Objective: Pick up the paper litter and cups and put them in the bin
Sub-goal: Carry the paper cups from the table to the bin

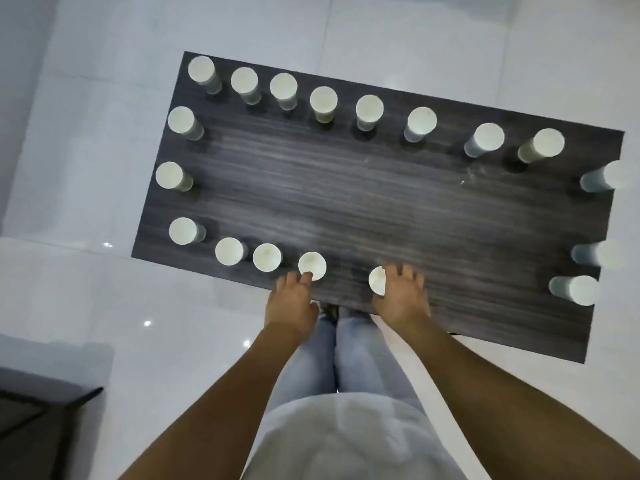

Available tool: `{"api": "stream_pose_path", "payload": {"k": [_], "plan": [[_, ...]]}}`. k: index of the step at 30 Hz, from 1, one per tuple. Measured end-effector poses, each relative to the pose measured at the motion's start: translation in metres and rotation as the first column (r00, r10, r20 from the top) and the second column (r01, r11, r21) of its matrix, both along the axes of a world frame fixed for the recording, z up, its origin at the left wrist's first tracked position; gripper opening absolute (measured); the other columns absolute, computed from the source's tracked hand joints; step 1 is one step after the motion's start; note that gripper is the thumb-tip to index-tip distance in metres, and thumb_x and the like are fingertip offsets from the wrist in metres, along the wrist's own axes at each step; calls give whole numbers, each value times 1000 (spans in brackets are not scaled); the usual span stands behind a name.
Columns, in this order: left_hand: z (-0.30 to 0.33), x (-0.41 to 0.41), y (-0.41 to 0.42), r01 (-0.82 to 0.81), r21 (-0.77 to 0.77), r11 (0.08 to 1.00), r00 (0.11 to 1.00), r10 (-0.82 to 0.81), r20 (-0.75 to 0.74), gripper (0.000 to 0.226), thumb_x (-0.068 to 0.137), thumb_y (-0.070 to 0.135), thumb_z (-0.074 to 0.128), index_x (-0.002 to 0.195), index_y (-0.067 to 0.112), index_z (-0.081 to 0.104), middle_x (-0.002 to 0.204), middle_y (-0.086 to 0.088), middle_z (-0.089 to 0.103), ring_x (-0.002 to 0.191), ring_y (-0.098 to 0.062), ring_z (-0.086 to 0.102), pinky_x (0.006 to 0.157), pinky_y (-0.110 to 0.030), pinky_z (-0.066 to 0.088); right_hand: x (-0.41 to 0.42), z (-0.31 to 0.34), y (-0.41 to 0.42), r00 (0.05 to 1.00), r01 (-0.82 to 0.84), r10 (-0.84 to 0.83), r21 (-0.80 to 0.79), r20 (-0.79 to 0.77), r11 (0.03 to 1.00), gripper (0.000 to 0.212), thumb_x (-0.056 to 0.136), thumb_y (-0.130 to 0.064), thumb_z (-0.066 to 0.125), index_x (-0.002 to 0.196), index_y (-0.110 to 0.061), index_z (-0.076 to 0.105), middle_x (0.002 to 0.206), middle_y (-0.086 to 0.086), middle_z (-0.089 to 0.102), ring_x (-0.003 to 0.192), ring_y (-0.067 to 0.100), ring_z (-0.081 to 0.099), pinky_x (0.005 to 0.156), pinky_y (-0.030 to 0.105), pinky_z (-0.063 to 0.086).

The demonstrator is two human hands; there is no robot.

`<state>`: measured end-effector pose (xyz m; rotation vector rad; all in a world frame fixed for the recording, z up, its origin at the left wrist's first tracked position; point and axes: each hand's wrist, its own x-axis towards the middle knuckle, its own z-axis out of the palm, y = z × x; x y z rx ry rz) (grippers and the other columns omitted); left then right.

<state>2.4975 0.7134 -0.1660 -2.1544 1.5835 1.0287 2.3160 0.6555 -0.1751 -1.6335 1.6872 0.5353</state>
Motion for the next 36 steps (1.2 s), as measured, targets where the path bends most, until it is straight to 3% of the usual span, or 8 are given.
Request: {"api": "stream_pose_path", "payload": {"k": [5,10,13,18,23,31,36], "plan": [[-60,-1,-29,-30,-33,999,999,29,-13,66,84,17,60,143,19,31,146,-6,30,135,-27,23,103,-38,38,6,-53,-16,999,-11,10,-4,-34,1000,59,89,-27,61,141,-19,34,142,12,32,128,35,32,99,45,40],[-115,-7,-47,93,2,996,994,-93,59,72,85,20,64,145,26,26,154,-5,17,142,-33,14,115,-46,25,8,-102,-15,996,-9,14,52,-87,999,70,85,-33,69,142,-21,30,145,12,30,131,37,31,103,49,38],[-137,-7,-49,204,26,979,970,-206,130,73,85,21,68,144,29,25,157,-5,9,144,-37,9,116,-53,20,8,-121,-10,997,6,2,96,-81,995,73,82,-27,71,141,-24,28,147,11,24,132,38,27,103,54,39],[-153,-4,-49,231,8,973,966,-231,113,67,85,13,65,141,23,31,152,-8,22,141,-32,19,114,-47,28,2,-137,-6,999,-14,17,61,-50,998,63,83,-10,66,137,-19,36,146,12,27,131,36,28,103,49,42],[-139,-7,-40,228,-8,974,971,-227,78,54,89,14,57,138,20,35,141,-4,37,132,-26,32,109,-40,32,1,-126,-7,1000,15,-15,29,-12,999,59,84,-9,66,136,-19,39,143,10,33,127,34,32,100,46,46],[-58,-21,-52,354,-14,935,935,-354,-33,56,89,17,61,139,18,36,145,-6,34,135,-26,29,111,-38,33,-14,-45,-6,995,101,-101,-38,19,994,53,89,-18,63,136,-22,39,139,8,32,125,30,35,97,41,48],[5,-31,-57,493,-68,867,865,-497,-63,52,87,22,62,135,16,42,142,-8,33,132,-27,29,104,-39,37,-21,15,25,965,261,-263,-70,-13,963,51,90,-24,62,135,-17,40,142,10,31,126,34,35,96,41,45]]}}
